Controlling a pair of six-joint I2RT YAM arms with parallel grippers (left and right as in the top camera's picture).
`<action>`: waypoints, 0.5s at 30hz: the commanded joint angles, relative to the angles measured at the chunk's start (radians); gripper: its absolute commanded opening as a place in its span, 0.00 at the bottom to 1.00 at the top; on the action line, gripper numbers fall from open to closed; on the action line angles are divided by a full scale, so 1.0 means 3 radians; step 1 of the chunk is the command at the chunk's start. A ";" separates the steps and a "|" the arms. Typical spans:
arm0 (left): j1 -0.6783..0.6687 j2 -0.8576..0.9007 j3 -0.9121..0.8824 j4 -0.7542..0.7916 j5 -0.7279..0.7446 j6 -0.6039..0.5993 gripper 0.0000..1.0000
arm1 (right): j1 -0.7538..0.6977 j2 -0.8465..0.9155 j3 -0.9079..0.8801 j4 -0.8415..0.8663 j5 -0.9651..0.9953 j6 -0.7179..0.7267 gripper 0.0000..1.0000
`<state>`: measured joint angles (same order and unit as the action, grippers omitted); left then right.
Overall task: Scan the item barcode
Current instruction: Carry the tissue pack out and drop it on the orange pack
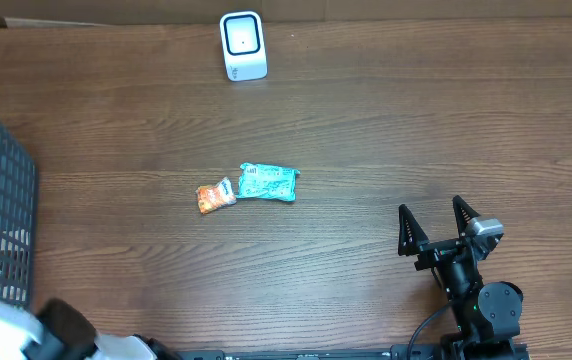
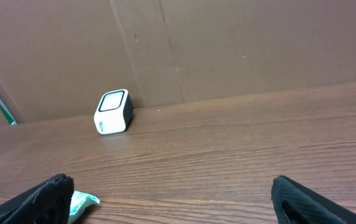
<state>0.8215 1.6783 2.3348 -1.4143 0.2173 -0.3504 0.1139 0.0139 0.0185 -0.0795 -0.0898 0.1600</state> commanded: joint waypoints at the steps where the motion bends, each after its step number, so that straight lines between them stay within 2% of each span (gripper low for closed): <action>1: -0.0137 -0.0320 0.0069 -0.0167 0.0300 -0.0078 0.20 | 0.0018 -0.0037 -0.0034 0.0011 -0.0003 -0.0004 1.00; 7: -0.0660 -0.0470 0.0048 -0.0893 0.0287 0.0238 0.22 | 0.0018 -0.0037 -0.0034 0.0013 -0.0003 -0.0004 1.00; 10: -0.0959 -0.0478 -0.0153 -0.0918 0.0281 0.0439 0.23 | 0.0018 -0.0037 -0.0034 0.0011 -0.0003 -0.0004 1.00; 15: -0.1395 -0.0446 -0.0664 -0.0904 0.0259 0.0432 0.22 | 0.0018 -0.0037 -0.0034 0.0013 -0.0003 -0.0004 1.00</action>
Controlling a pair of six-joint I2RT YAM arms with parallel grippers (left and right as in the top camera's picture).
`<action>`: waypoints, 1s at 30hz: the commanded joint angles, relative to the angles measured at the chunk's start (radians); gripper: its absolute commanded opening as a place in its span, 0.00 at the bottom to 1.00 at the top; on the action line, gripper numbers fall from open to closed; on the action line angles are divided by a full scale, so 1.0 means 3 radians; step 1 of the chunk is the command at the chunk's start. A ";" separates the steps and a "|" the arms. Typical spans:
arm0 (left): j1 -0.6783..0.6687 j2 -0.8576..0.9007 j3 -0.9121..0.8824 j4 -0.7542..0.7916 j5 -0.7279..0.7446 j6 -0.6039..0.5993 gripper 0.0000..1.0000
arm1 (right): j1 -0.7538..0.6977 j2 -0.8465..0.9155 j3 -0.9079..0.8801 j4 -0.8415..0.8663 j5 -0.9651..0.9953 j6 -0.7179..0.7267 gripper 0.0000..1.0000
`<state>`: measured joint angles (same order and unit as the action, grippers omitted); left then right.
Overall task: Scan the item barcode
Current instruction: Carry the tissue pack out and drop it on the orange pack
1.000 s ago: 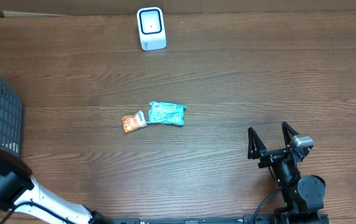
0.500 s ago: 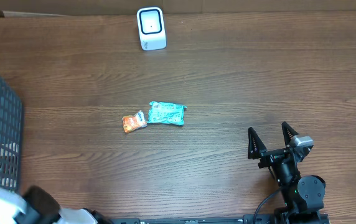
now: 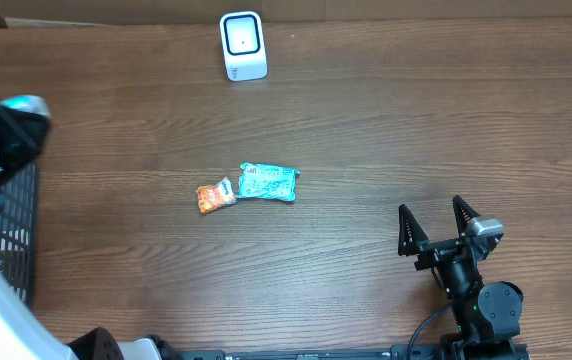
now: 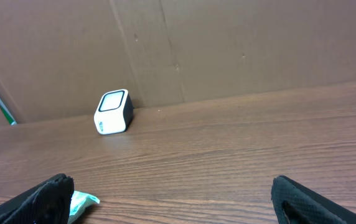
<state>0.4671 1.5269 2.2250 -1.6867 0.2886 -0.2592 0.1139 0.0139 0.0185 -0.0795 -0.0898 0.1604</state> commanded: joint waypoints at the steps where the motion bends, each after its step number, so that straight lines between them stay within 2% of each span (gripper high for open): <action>1: -0.0300 0.0064 -0.0441 0.0024 0.0010 0.0128 0.21 | 0.0018 -0.0037 -0.0034 0.0011 -0.0003 -0.0005 1.00; 5: -0.0640 0.0066 -0.1053 0.0172 -0.0060 0.0131 0.22 | 0.0018 -0.0037 -0.0034 0.0011 -0.0003 -0.0005 1.00; 8: -0.0987 0.0074 -0.1727 0.0440 -0.0214 0.0128 0.23 | 0.0018 -0.0037 -0.0034 0.0011 -0.0003 -0.0005 1.00; 16: -0.1518 0.0078 -0.2972 0.1475 -0.0238 -0.0062 0.24 | 0.0018 -0.0037 -0.0034 0.0011 -0.0003 -0.0005 1.00; 23: -0.1673 0.0078 -0.3527 0.2393 -0.0511 -0.0463 0.24 | 0.0018 -0.0037 -0.0034 0.0011 -0.0003 -0.0005 1.00; 30: -0.1682 0.0079 -0.3820 0.3037 -0.0549 -0.0842 0.24 | 0.0018 -0.0037 -0.0034 0.0011 -0.0003 -0.0005 1.00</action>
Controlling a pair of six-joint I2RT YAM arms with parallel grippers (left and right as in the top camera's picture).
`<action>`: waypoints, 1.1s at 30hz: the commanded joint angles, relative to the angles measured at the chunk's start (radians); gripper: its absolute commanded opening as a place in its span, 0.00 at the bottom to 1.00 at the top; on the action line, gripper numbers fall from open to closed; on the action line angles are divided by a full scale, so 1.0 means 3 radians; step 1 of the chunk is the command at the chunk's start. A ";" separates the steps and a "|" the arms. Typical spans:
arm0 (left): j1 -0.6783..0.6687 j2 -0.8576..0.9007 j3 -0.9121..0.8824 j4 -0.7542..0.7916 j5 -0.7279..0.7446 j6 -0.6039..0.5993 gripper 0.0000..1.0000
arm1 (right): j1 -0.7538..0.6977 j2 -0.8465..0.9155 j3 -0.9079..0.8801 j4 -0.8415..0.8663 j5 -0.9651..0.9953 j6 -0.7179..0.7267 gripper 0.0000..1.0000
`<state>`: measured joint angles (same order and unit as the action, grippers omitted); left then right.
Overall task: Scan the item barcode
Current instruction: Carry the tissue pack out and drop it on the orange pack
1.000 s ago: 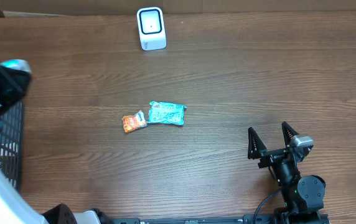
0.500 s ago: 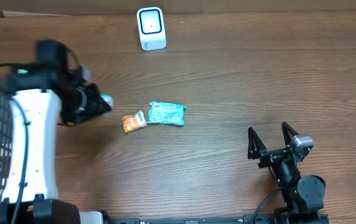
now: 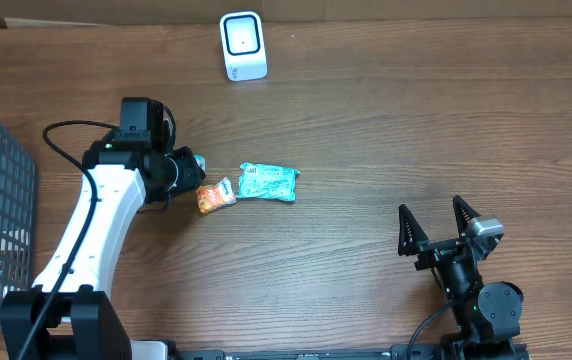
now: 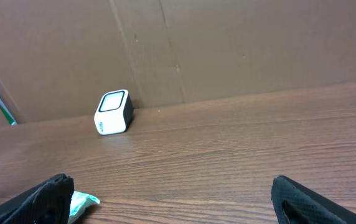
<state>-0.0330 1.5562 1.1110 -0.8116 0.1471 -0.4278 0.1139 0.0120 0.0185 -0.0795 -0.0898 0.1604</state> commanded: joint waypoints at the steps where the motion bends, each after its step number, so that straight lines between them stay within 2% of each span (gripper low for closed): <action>1: -0.0024 -0.0019 -0.0142 0.0184 -0.0079 -0.0319 0.24 | 0.0018 -0.0031 -0.0034 0.0013 -0.0001 -0.0005 1.00; 11: -0.0196 0.0201 -0.0214 0.0554 -0.0099 -0.0357 0.25 | 0.0018 -0.0031 -0.0034 0.0011 -0.0003 -0.0005 1.00; 20: -0.0200 0.0532 -0.0214 0.0636 -0.0114 -0.0764 0.25 | 0.0018 -0.0031 -0.0034 0.0013 -0.0003 -0.0005 1.00; 23: -0.0200 0.0573 -0.0214 0.0637 -0.0088 -0.0781 0.35 | 0.0018 -0.0031 -0.0034 0.0011 -0.0003 -0.0005 1.00; 29: -0.0200 0.0575 -0.0212 0.0631 -0.0062 -0.0781 0.45 | 0.0018 -0.0031 -0.0034 0.0011 -0.0003 -0.0004 1.00; 30: -0.0200 0.0572 -0.0206 0.0636 -0.0052 -0.0779 0.50 | 0.0018 -0.0031 -0.0034 0.0013 -0.0003 -0.0005 1.00; 33: -0.0196 0.0568 -0.0163 0.0614 0.0020 -0.0743 0.53 | 0.0018 -0.0031 -0.0034 0.0013 -0.0003 -0.0005 1.00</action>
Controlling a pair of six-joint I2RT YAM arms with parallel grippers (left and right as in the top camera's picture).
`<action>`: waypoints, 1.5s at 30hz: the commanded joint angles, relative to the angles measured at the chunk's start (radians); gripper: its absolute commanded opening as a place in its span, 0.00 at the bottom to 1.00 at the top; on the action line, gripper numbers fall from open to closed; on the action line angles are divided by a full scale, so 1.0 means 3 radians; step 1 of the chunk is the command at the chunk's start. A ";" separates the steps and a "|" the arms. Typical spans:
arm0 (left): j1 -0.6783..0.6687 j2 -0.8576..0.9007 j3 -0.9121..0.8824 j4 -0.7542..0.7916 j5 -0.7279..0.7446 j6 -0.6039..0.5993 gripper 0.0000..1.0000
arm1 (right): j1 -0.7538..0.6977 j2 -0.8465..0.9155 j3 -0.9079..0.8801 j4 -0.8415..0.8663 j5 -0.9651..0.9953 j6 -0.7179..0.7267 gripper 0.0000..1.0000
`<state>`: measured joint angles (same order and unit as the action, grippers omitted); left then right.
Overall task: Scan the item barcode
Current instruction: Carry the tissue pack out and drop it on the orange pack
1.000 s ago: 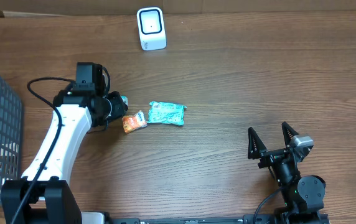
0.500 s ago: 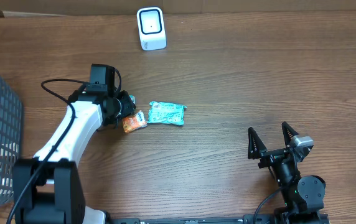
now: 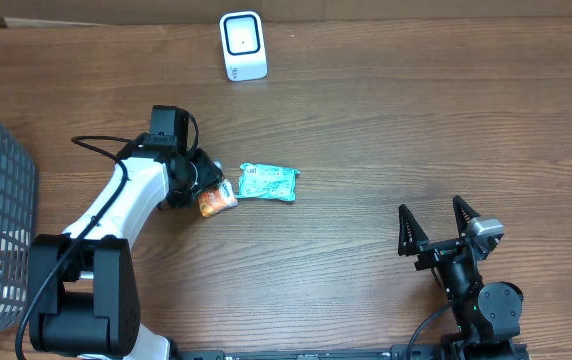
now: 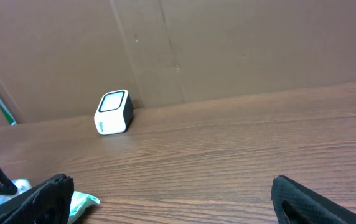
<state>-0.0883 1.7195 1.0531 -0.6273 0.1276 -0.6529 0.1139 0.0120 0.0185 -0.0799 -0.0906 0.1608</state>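
An orange snack packet (image 3: 217,197) lies mid-table with a teal packet (image 3: 268,182) just to its right; a corner of the teal packet (image 4: 82,203) shows in the right wrist view. The white barcode scanner (image 3: 242,45) (image 4: 112,112) stands at the far edge. My left gripper (image 3: 204,183) is down at the orange packet's left end, its fingers looking apart around it. My right gripper (image 3: 433,226) (image 4: 172,199) rests open and empty near the front right.
A dark wire basket fills the left edge of the table. A brown cardboard wall (image 4: 228,50) stands behind the scanner. The left arm's cable loops over the wood by its elbow.
My left gripper has shifted right and slightly nearer, from a little left of the orange packet to right at its left end. Both packets and the right arm lie as before.
First the left arm was barely in view at the lower left corner. Then it was high over the basket at the left edge. Later it had reached out near the orange packet, and now its gripper sits at that packet. The right arm stayed still.
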 commanded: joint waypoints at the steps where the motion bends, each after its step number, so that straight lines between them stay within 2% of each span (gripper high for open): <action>1: -0.0011 0.0023 0.0048 -0.0003 0.0122 0.0017 0.54 | 0.0018 -0.0031 -0.0034 0.0013 0.0000 -0.0006 1.00; 5: -0.0011 0.0019 0.0195 -0.0108 0.0252 0.0074 0.56 | 0.0018 -0.0031 -0.0034 0.0014 0.0000 -0.0006 1.00; 10: -0.0011 0.0013 0.0579 -0.0515 0.0237 0.0214 0.56 | 0.0018 -0.0031 -0.0034 0.0013 0.0000 -0.0006 1.00; 24: -0.0011 -0.0187 0.1943 -0.1794 0.0074 0.0468 0.59 | 0.0018 -0.0031 -0.0034 0.0013 0.0001 -0.0006 1.00; 33: 0.0051 -0.0393 0.3077 -0.2534 0.0057 0.0793 0.60 | 0.0018 -0.0031 -0.0034 0.0013 0.0001 -0.0006 1.00; 37: 0.0270 -0.0469 0.3663 -0.2817 -0.0043 0.0894 0.71 | 0.0018 -0.0031 -0.0034 0.0013 0.0000 -0.0006 1.00; 42: 0.0813 -0.0525 0.4317 -0.3216 -0.0261 0.0893 0.73 | 0.0018 -0.0031 -0.0034 0.0013 0.0000 -0.0006 1.00; 45: 0.1297 -0.0575 0.4546 -0.3366 -0.0350 0.0894 0.74 | 0.0018 -0.0031 -0.0034 0.0014 0.0000 -0.0006 1.00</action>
<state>0.1940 1.5692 2.3543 -1.6142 0.0814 -0.4076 0.1139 0.0120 0.0185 -0.0795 -0.0902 0.1600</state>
